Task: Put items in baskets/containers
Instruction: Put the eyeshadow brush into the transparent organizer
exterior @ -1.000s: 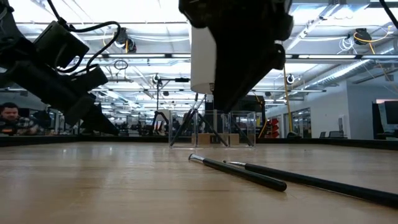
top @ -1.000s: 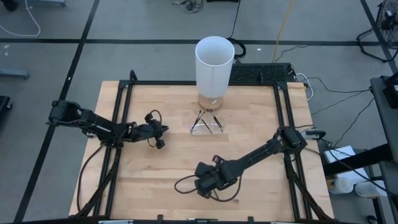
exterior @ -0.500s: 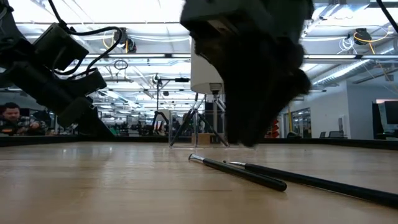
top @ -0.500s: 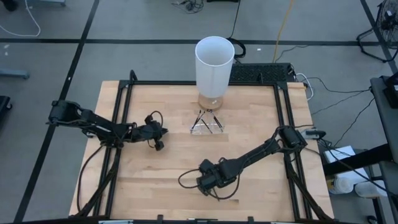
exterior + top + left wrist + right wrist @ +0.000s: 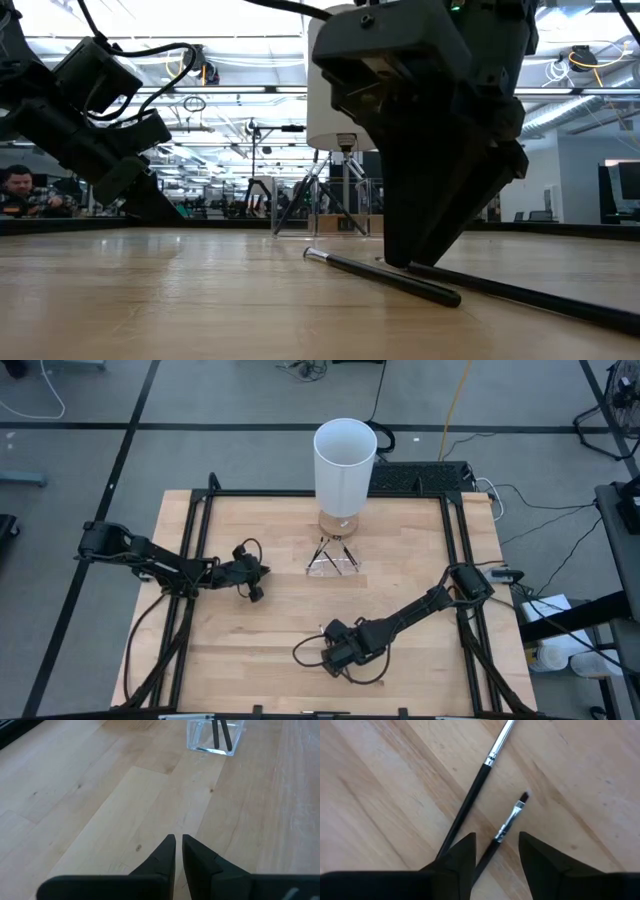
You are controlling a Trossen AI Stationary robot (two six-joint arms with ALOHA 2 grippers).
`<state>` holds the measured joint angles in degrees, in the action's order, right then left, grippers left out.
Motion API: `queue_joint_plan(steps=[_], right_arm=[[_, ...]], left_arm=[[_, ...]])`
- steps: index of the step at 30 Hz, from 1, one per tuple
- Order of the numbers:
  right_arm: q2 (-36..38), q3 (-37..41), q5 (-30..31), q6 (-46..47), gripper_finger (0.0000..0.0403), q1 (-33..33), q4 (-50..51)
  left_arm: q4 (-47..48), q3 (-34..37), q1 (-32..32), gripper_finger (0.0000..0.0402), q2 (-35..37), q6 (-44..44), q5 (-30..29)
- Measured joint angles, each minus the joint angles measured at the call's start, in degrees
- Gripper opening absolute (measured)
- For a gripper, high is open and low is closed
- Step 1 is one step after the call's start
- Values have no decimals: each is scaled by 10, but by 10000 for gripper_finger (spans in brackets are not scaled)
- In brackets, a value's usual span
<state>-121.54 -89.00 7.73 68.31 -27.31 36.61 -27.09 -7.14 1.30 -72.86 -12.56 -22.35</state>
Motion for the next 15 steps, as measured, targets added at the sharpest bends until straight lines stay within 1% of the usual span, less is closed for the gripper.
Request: queue_joint_plan(steps=[6, 11, 15], right_arm=[[0, 3, 0, -6, 116, -3, 23], [-1, 3, 1, -31, 94, -6, 47], [-8, 3, -11, -56, 78, -7, 65]], left_arm=[[0, 0, 0, 42, 0, 0, -1], [0, 0, 0, 42, 0, 2, -2], [0, 0, 0, 42, 0, 2, -2]])
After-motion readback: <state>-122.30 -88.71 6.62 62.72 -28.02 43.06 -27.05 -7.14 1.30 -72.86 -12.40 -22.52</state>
